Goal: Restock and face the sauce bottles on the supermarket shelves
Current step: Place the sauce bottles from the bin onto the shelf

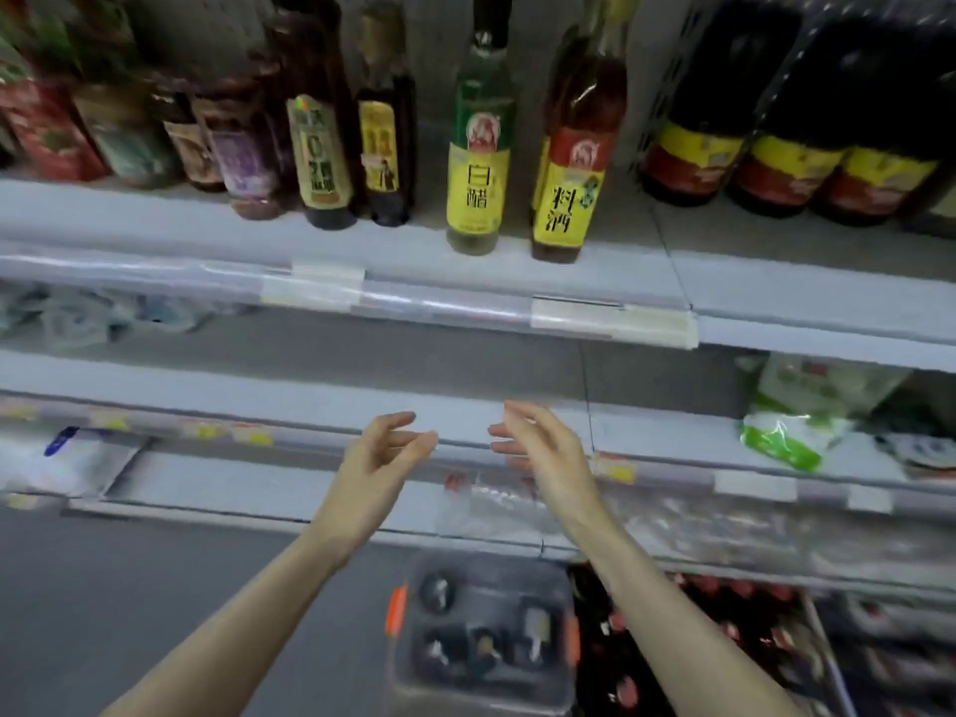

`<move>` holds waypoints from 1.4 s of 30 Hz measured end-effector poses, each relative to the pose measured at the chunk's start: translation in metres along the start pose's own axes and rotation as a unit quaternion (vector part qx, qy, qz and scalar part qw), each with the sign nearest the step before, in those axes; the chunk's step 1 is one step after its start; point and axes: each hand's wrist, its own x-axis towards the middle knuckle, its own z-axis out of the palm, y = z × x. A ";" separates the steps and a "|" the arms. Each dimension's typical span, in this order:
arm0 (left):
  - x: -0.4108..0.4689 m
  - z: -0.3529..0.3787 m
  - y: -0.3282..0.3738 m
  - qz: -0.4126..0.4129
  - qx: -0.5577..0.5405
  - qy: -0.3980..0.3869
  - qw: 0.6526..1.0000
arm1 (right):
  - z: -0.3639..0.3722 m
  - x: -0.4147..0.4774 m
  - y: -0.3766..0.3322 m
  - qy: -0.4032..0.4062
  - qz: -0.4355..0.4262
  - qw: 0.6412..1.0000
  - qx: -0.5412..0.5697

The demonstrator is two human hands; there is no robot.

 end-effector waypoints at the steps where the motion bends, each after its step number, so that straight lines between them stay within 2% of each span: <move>1: 0.007 0.005 -0.018 -0.018 0.002 -0.008 1.000 | -0.003 0.005 0.021 0.014 0.017 1.000 0.003; 6: 0.033 0.028 -0.119 -0.094 0.014 -0.050 0.994 | -0.013 0.015 0.131 0.026 0.092 0.995 -0.023; 17: 0.032 0.080 -0.379 -0.205 0.038 -0.050 0.977 | -0.023 0.009 0.407 0.070 0.244 0.966 -0.056; 25: 0.028 0.113 -0.517 -0.280 0.015 -0.029 0.960 | -0.034 -0.008 0.571 0.072 0.291 0.947 -0.112; 28: 0.020 0.119 -0.558 -0.313 0.003 -0.033 0.949 | -0.032 -0.010 0.609 0.068 0.299 0.946 -0.107; 32: 0.017 0.130 -0.586 -0.309 0.000 -0.048 0.950 | -0.031 -0.007 0.647 0.056 0.313 0.939 -0.132; 38: 0.027 0.135 -0.605 -0.308 -0.009 -0.045 0.950 | -0.026 -0.001 0.674 0.034 0.266 0.951 -0.154; 42: 0.027 0.136 -0.609 -0.303 -0.006 -0.048 0.952 | -0.020 0.001 0.683 0.050 0.225 0.961 -0.155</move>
